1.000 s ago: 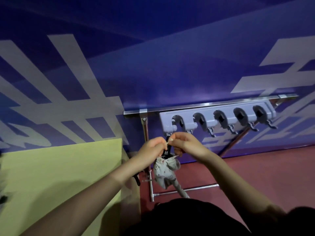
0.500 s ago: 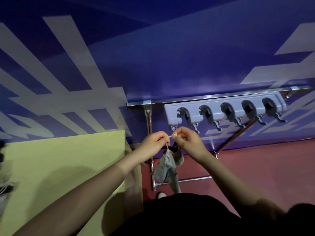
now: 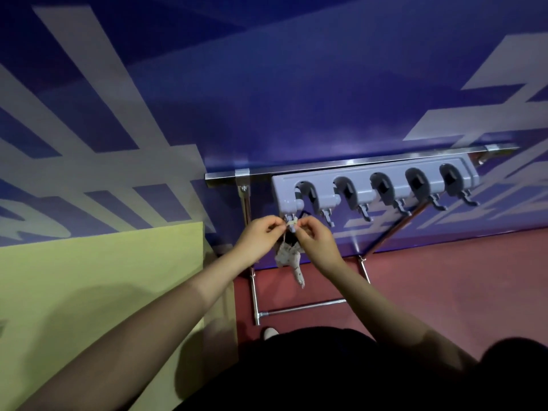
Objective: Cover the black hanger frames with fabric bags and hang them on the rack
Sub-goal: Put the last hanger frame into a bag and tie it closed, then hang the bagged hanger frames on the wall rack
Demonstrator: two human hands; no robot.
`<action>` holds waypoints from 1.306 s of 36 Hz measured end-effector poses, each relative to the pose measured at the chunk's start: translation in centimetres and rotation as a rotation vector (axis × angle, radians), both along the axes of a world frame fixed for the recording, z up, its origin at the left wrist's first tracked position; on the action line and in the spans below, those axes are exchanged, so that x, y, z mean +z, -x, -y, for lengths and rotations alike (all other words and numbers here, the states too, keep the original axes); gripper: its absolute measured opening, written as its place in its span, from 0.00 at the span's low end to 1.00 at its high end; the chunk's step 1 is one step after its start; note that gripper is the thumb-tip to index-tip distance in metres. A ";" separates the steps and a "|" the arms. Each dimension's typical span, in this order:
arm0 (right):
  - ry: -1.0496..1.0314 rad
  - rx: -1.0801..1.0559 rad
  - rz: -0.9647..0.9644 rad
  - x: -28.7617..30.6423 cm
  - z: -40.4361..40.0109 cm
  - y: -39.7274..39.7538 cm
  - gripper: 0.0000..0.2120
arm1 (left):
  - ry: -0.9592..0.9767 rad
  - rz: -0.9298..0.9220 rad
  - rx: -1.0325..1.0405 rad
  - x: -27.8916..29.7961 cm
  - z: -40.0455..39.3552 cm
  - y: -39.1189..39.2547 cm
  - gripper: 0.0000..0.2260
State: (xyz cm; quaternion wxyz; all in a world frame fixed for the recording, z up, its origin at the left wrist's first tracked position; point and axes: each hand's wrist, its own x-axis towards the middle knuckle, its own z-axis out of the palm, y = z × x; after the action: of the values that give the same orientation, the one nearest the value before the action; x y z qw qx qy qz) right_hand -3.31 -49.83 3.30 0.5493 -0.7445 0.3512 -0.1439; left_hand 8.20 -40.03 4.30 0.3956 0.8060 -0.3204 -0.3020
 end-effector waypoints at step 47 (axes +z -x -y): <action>-0.332 0.772 -0.362 0.0 -53.0 -31.3 0.11 | -0.177 0.077 1.232 2.6 -61.9 -15.2 0.11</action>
State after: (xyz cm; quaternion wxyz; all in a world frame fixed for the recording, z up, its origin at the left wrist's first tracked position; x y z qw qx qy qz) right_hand 27.97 3.21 3.33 0.6046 -0.7357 0.1567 0.2621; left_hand 23.40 21.92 6.86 0.4171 0.8829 0.2153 -0.0144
